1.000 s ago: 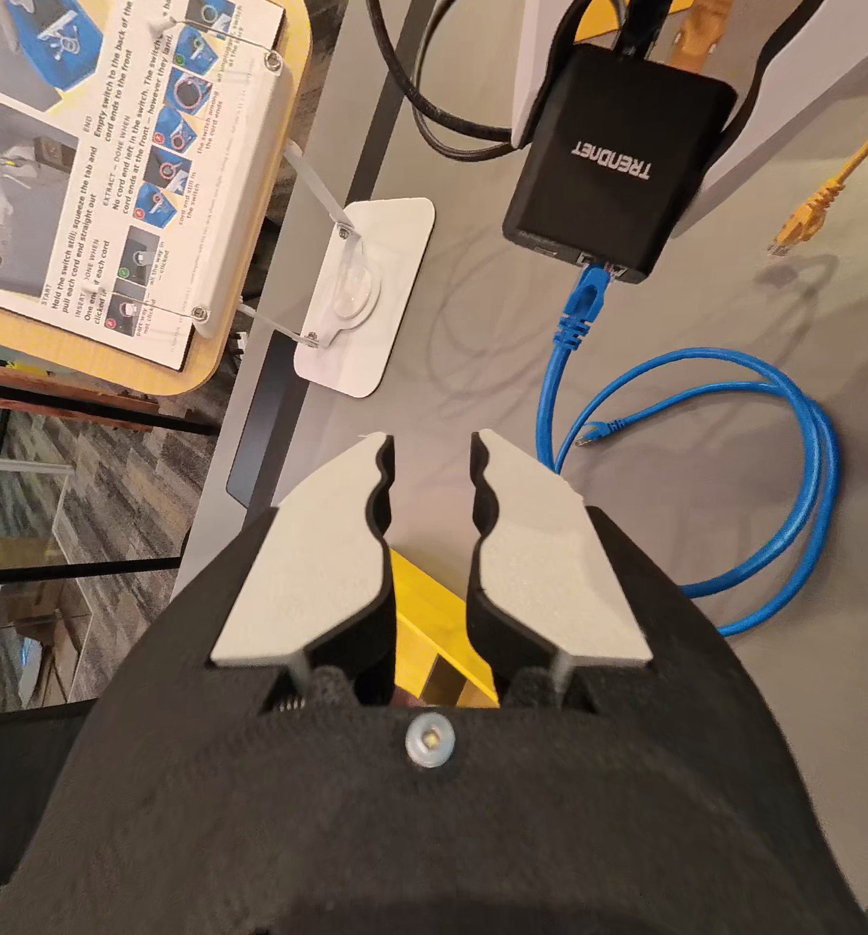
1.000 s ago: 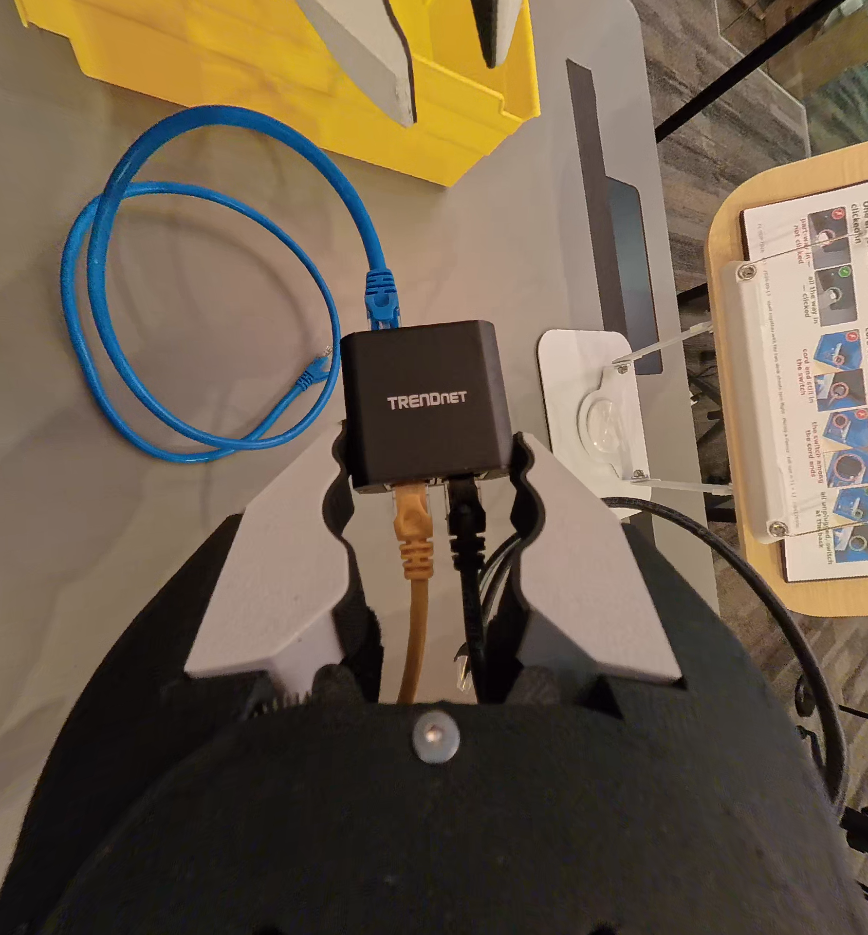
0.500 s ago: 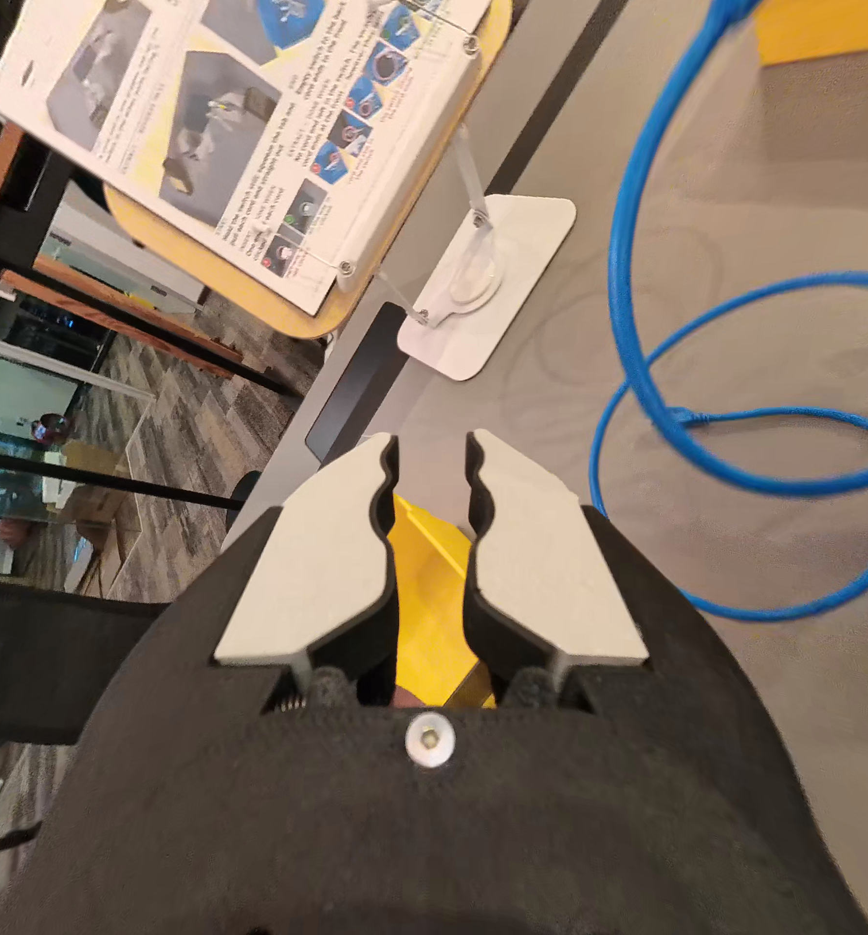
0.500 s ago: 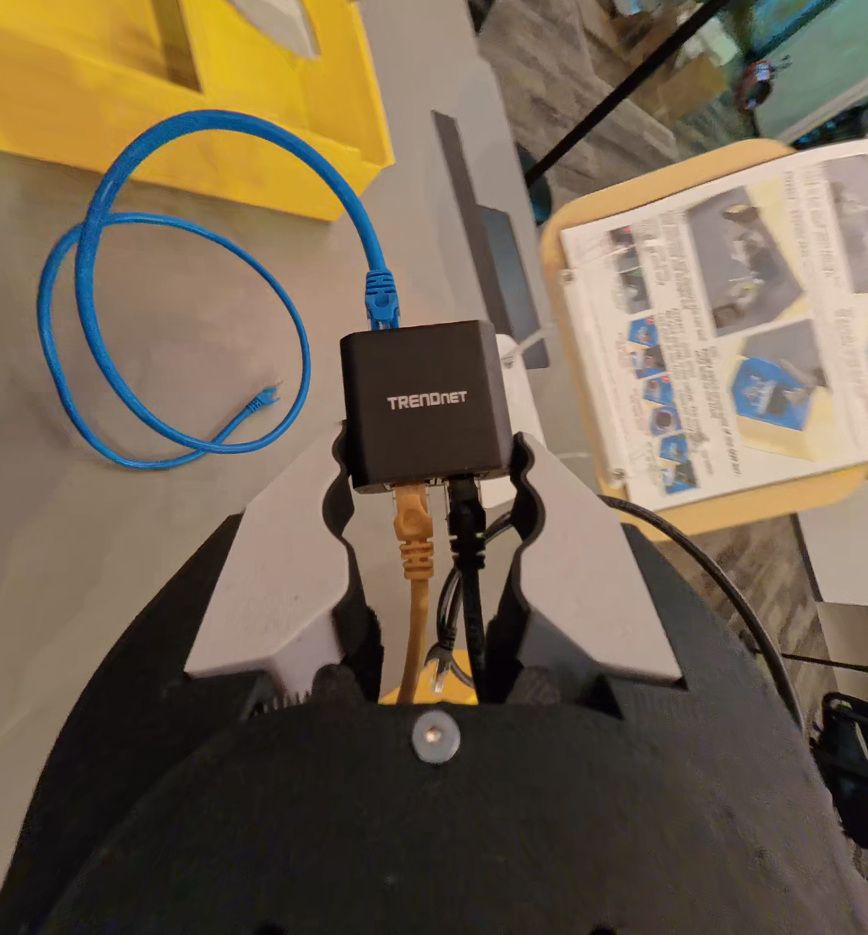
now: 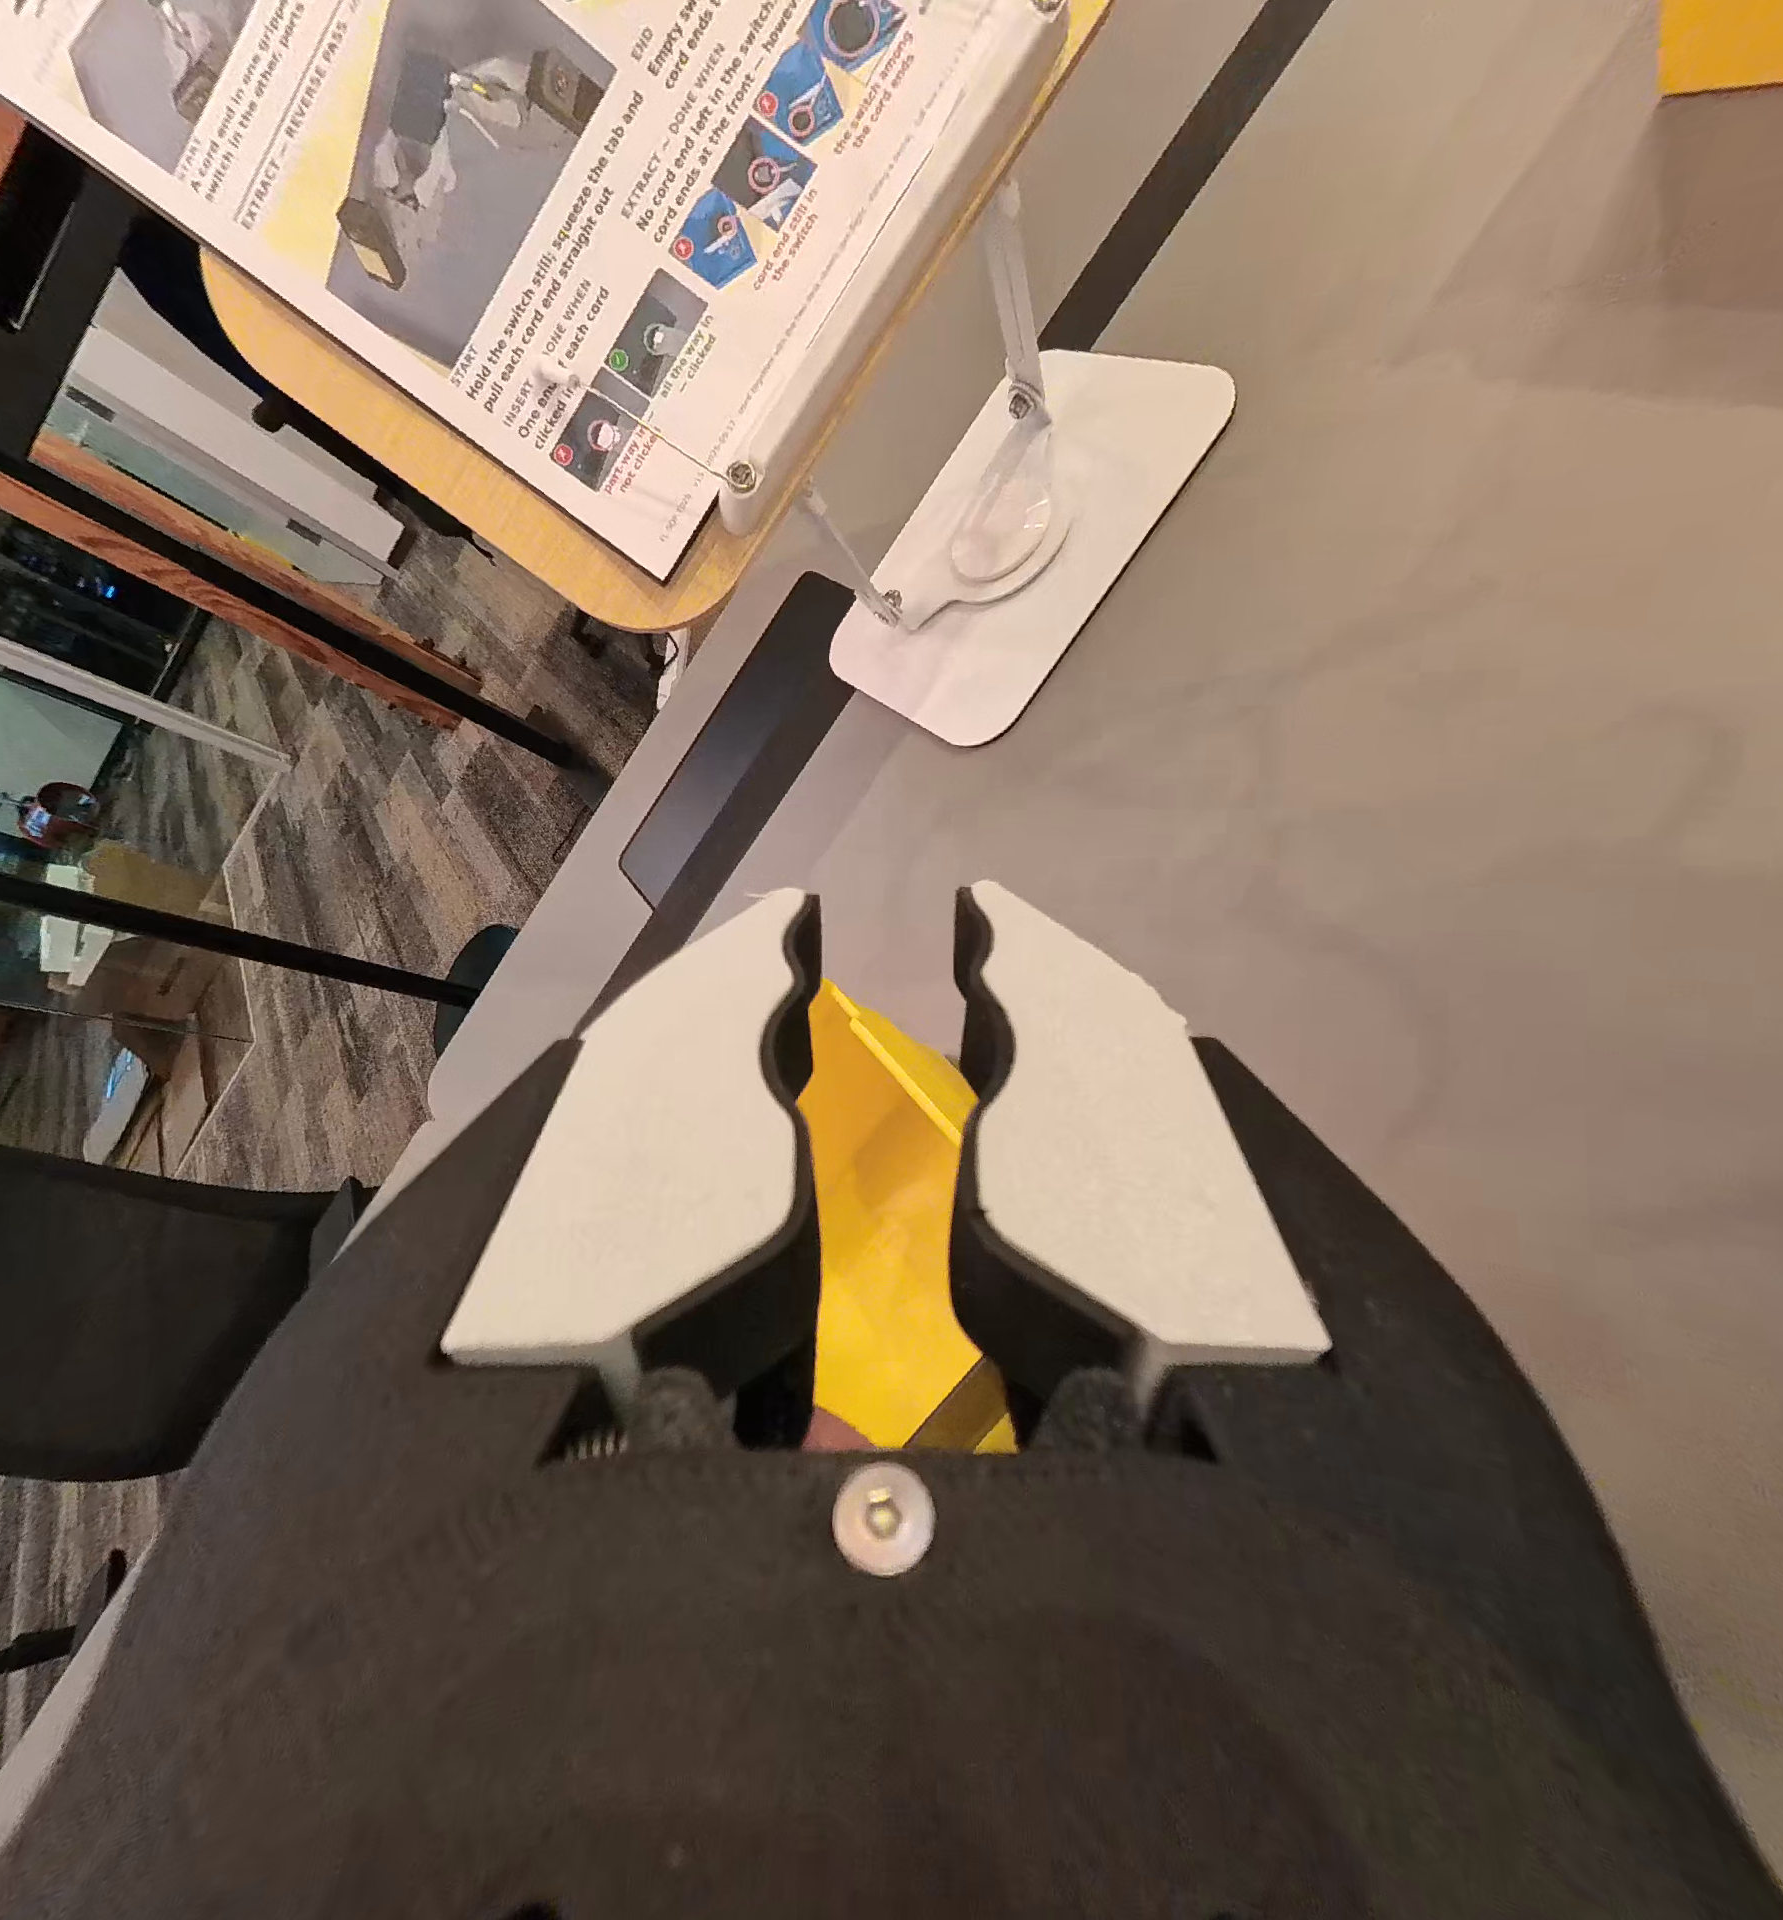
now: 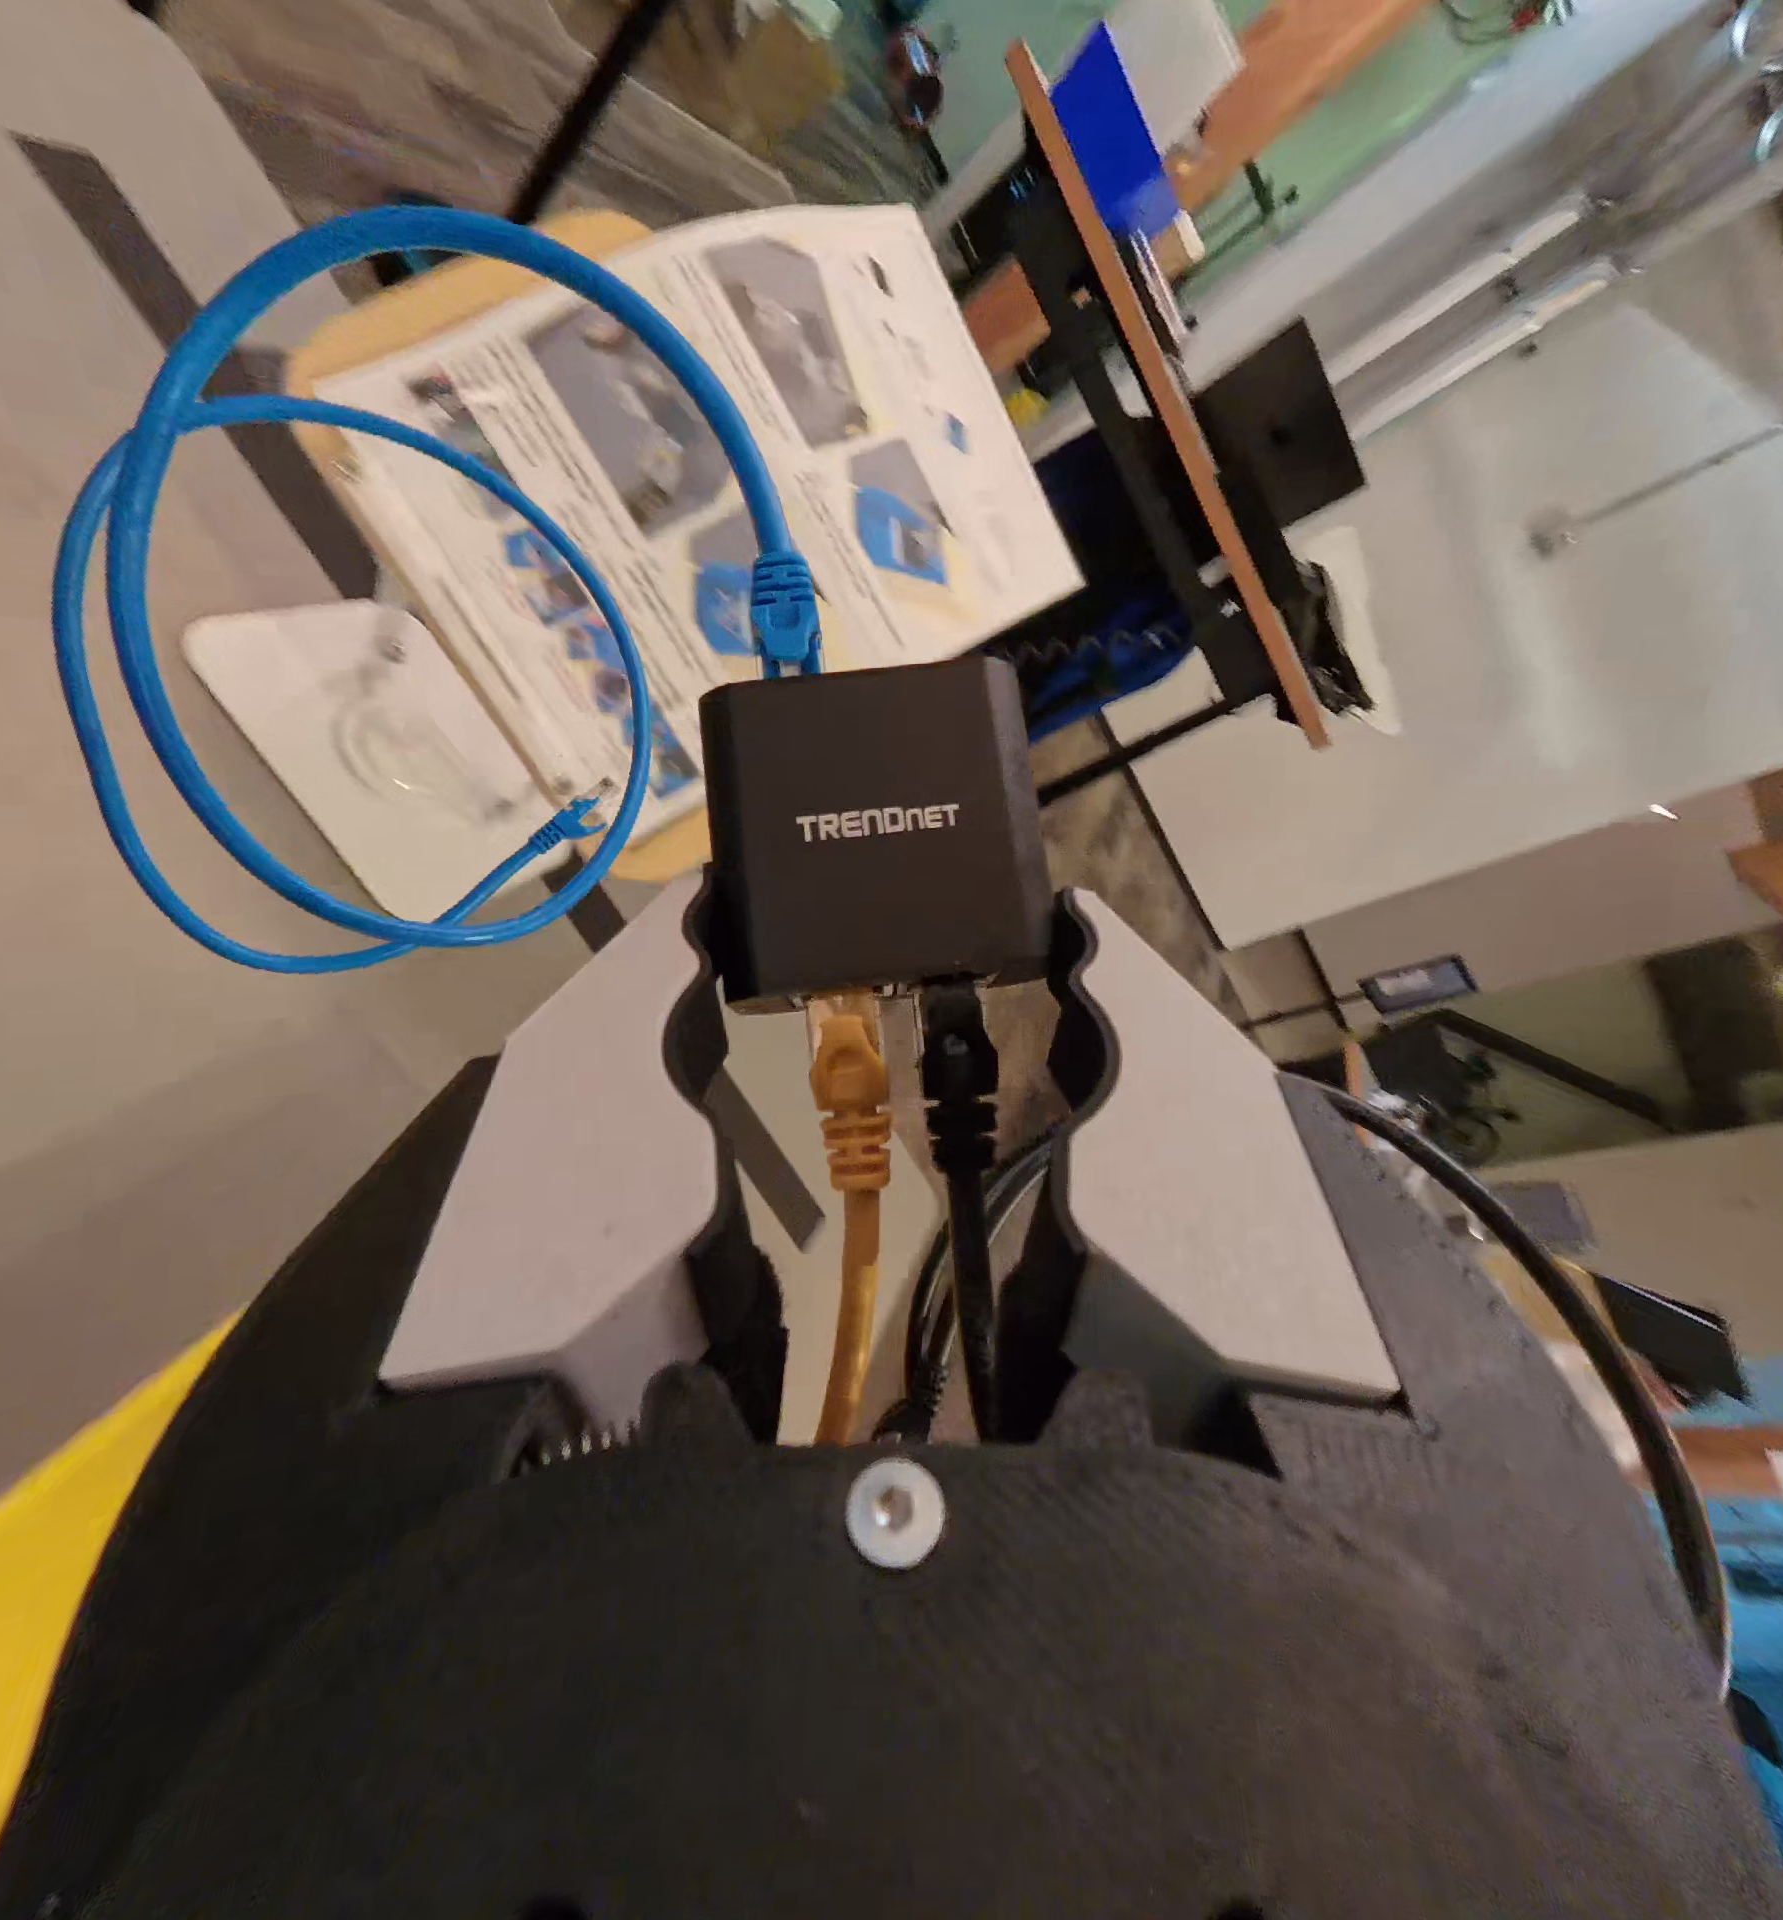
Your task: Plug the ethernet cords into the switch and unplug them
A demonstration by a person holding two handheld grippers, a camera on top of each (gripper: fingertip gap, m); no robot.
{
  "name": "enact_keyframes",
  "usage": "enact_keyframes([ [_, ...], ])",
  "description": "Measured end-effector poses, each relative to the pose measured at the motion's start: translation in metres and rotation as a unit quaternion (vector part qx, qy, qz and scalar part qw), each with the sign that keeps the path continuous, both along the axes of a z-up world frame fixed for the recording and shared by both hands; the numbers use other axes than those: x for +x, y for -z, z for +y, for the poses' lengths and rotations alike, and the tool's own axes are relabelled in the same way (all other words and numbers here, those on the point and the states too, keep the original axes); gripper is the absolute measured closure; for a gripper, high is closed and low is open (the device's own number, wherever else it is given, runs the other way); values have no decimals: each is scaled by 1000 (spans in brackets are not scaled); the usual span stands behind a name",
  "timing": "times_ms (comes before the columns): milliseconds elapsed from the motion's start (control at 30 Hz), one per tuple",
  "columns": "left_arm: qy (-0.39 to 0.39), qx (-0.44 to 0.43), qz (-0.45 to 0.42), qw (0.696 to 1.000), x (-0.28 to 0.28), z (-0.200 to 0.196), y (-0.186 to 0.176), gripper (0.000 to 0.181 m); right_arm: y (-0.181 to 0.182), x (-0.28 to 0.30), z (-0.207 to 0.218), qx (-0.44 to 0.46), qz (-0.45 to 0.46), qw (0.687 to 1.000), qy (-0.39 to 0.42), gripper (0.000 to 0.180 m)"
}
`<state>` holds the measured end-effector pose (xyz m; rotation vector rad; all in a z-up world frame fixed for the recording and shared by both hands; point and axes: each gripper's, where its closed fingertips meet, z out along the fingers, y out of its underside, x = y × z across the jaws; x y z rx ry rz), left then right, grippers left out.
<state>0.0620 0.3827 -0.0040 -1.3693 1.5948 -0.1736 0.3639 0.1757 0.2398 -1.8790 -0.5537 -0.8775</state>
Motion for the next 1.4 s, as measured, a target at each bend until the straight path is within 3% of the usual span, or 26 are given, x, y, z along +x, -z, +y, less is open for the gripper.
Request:
enact_keyframes([
  [133,0,-9,9,1000,3,2,10,157,-12,47,-26,-40,-48,997,52,118],
  [267,2,-12,20,1000,6,1,20,157,12,86,-35,-122,-107,984,77,118],
  [533,5,-14,41,999,12,1,38,156,123,138,-23,-298,-198,931,78,118],
  [667,7,-17,47,999,13,2,45,156,176,141,-13,-341,-189,919,55,118],
  [967,15,-28,61,998,16,2,61,156,239,140,9,-303,-71,950,29,118],
  [1400,22,-30,71,997,21,-2,70,156,306,158,-3,-234,51,971,23,118],
])
